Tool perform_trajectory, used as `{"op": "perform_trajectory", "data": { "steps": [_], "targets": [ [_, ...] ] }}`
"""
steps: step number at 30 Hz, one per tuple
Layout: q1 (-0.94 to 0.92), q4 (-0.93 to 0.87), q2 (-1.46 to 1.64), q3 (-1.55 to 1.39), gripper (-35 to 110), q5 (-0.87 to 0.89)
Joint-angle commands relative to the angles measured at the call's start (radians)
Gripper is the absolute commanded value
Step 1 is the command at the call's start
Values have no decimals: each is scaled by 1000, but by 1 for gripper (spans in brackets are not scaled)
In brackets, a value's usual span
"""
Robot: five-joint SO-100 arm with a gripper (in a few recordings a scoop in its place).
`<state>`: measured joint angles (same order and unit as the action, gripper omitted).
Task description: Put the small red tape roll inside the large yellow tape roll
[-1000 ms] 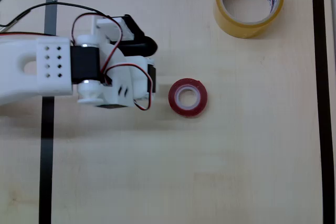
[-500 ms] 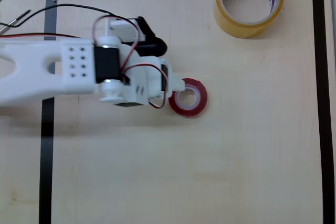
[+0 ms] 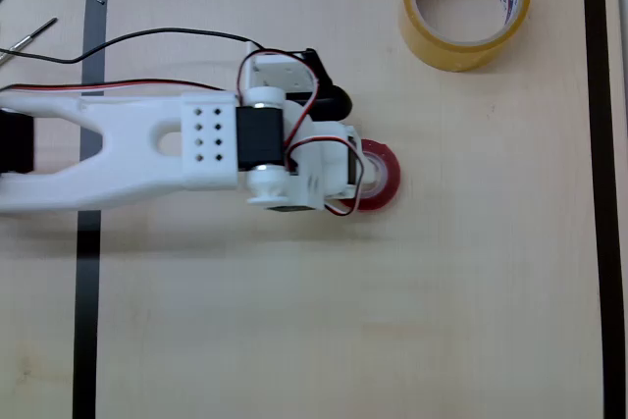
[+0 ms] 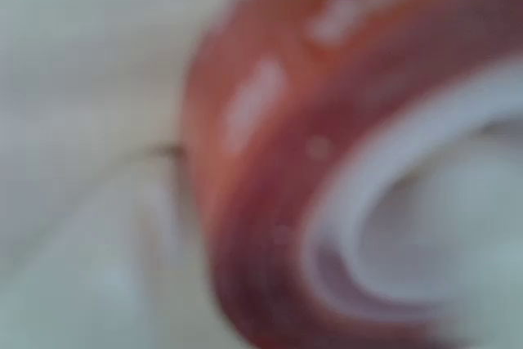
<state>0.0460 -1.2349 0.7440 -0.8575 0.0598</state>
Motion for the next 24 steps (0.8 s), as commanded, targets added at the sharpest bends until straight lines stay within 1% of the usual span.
{"op": "perform_trajectory", "data": {
  "steps": [1, 3, 4, 5, 7, 11, 17, 20, 24],
  "targets": [
    [-15, -190, -143, 344, 0, 2],
    [-25, -310, -253, 565, 0, 2],
    [-28, -387, -339, 733, 0, 2],
    [-29, -477, -460, 988, 0, 3],
    [-23, -526, -502, 1091, 0, 8],
    [-2, -572, -456, 1100, 0, 12],
    [6, -574, -313, 1098, 0, 28],
    [41, -554, -249, 1098, 0, 20],
    [78, -474, -190, 1086, 0, 18]
  ]
}}
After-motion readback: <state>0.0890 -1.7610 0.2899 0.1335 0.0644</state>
